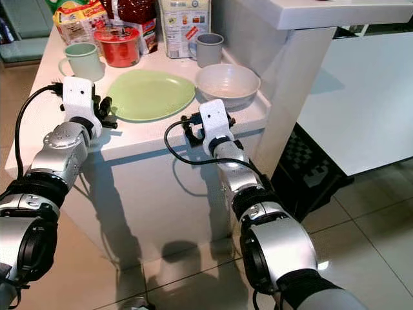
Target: Setting the table
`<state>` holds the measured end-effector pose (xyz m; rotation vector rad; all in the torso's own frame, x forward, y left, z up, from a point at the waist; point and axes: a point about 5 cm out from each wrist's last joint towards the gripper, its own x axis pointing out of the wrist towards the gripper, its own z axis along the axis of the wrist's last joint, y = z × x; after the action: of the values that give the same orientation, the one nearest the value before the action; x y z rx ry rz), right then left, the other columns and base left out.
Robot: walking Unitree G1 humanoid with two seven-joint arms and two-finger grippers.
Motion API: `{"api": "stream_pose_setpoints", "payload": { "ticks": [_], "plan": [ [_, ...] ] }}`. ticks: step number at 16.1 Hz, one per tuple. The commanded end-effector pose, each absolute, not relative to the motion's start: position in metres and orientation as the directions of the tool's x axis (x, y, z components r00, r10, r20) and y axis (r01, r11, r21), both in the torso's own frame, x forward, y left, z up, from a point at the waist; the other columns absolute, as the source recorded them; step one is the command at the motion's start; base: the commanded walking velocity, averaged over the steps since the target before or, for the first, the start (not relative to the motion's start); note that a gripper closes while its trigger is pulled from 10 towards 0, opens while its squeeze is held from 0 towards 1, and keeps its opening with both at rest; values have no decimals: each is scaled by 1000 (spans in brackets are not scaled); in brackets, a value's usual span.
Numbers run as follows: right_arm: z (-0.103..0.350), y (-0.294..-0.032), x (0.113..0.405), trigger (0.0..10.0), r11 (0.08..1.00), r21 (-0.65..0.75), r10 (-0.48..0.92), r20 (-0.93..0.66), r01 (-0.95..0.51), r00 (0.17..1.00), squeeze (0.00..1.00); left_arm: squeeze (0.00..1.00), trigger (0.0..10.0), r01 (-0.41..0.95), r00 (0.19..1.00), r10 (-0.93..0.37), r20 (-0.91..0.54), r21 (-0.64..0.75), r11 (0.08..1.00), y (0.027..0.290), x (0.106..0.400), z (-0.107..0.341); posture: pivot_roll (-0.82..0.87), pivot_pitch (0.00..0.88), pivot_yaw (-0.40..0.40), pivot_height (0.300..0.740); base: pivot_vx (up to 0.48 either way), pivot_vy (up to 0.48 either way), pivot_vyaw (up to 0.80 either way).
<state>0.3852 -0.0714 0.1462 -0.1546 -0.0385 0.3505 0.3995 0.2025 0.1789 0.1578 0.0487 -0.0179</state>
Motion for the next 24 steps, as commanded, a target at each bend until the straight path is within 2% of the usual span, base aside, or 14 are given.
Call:
{"api": "stream_pose_setpoints", "payload": {
  "ticks": [1, 13, 18, 24],
  "plan": [
    [147, -70, 386, 10000, 927, -158, 348, 13, -341, 938, 0, 0, 10000, 32, 999, -24, -49, 184, 982, 200, 400, 180, 129, 0, -13, 740, 0, 0, 0],
    [156, -63, 387, 10000, 919, -171, 367, 47, -354, 929, 0, 0, 10000, 63, 990, -38, -134, 186, 981, 196, 397, 161, 126, 0, -14, 740, 0, 0, 0],
    [156, -63, 387, 10000, 919, -172, 367, 51, -354, 929, 0, 0, 10000, 62, 983, -21, -182, 227, 972, 195, 394, 149, 118, 0, -10, 740, 0, 0, 0],
    [156, -62, 387, 10000, 920, -168, 367, 50, -354, 929, 0, 0, 10000, 54, 993, -29, -116, 210, 976, 197, 400, 168, 122, 0, -9, 740, 0, 0, 0]
  ]
}}
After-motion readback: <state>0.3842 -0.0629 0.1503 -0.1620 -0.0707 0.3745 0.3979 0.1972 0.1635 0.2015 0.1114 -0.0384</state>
